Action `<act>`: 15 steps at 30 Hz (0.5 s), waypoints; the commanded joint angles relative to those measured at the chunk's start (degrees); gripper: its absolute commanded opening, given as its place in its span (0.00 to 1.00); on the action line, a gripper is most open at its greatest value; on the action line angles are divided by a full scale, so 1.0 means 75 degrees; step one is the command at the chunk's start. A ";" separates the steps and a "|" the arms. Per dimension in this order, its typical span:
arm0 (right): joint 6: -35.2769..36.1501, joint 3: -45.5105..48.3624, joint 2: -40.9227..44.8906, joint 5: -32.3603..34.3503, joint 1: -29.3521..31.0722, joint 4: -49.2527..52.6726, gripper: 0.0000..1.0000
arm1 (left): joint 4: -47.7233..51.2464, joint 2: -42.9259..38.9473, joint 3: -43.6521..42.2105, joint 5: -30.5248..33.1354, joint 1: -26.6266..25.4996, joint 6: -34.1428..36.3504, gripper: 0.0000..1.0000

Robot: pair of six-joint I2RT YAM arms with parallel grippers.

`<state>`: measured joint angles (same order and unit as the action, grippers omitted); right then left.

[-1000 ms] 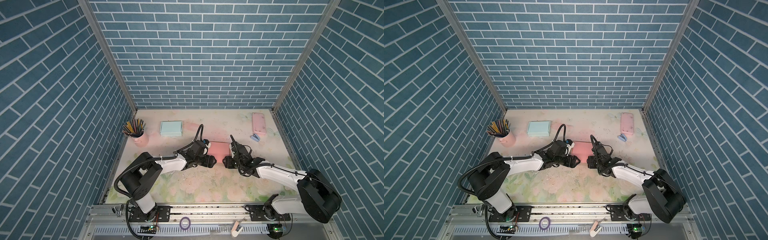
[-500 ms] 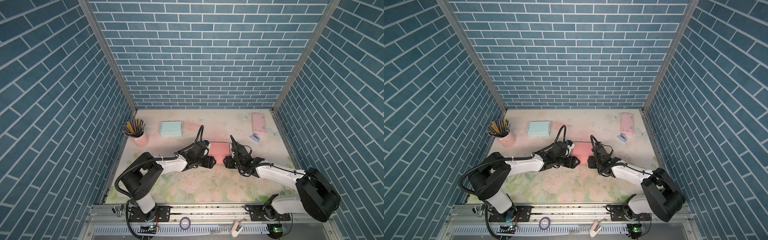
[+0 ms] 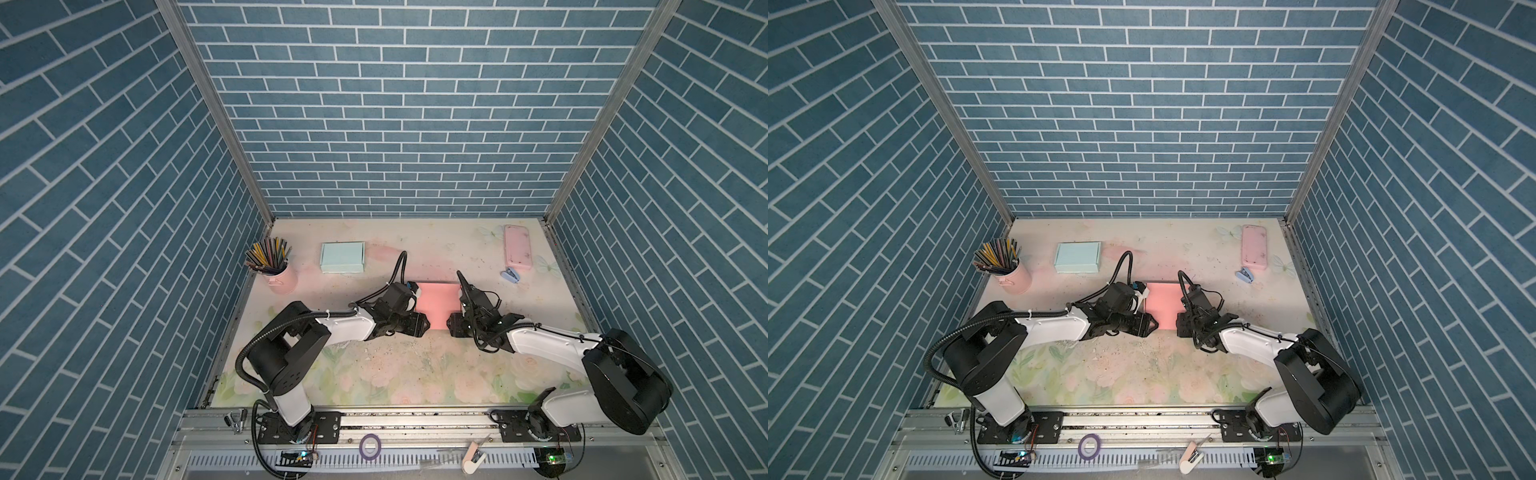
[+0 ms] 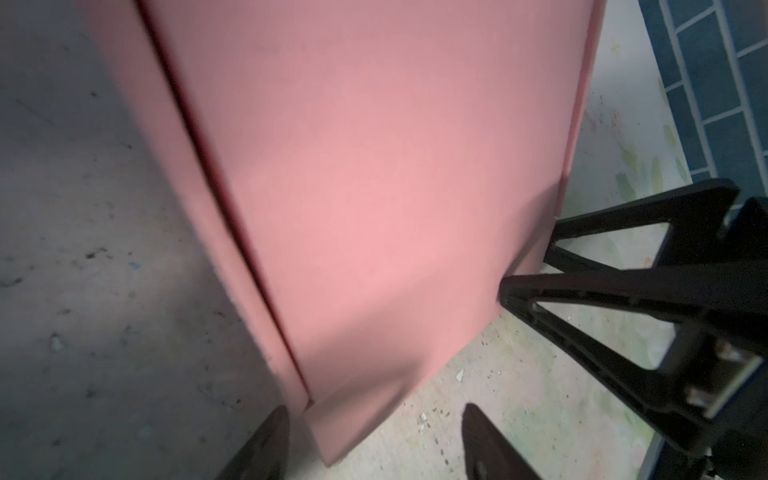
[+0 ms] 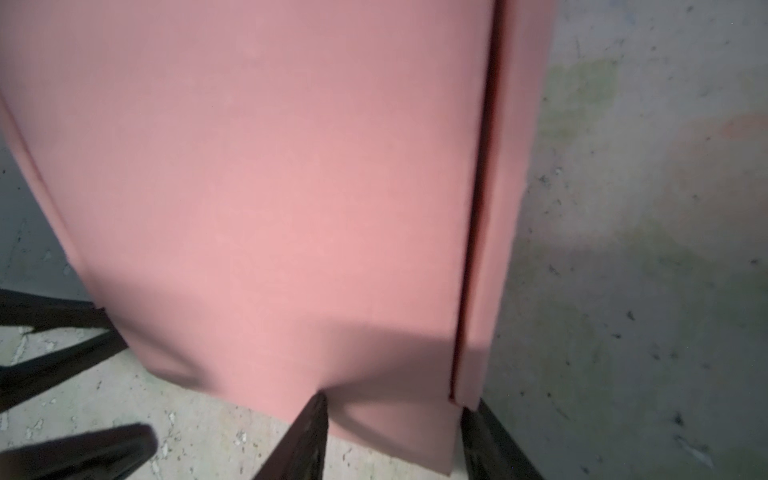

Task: Fold the paper box

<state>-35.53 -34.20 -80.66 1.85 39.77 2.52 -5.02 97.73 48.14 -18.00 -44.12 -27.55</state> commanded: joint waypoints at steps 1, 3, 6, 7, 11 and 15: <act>0.0155 -0.0180 -0.0140 0.0151 -0.0067 0.0040 0.52 | 0.0874 -0.0512 0.0297 0.0044 0.0171 0.0536 0.74; 0.0178 -0.0190 -0.0167 0.0118 -0.0096 0.0018 0.52 | 0.1444 -0.0633 0.0520 0.0250 0.0350 0.0836 0.75; 0.0190 -0.0196 -0.0208 0.0120 -0.0132 0.0003 0.52 | 0.1837 -0.0575 0.1045 0.0294 0.0629 0.1144 0.75; 0.0190 -0.0191 -0.0213 0.0106 -0.0131 0.0012 0.52 | 0.1883 -0.0500 0.1259 0.0310 0.0666 0.1233 0.75; 0.0202 -0.0176 -0.0147 0.0150 -0.0158 0.0041 0.52 | 0.2000 0.0192 0.2471 0.0228 0.0679 0.1584 0.75; 0.0214 -0.0209 -0.0188 0.0151 -0.0169 0.0045 0.52 | 0.2104 0.1443 0.3943 0.0254 0.0766 0.2240 0.78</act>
<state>-35.44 -34.70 -81.49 1.85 38.76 2.09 8.47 102.56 72.73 -16.45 -38.92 -15.92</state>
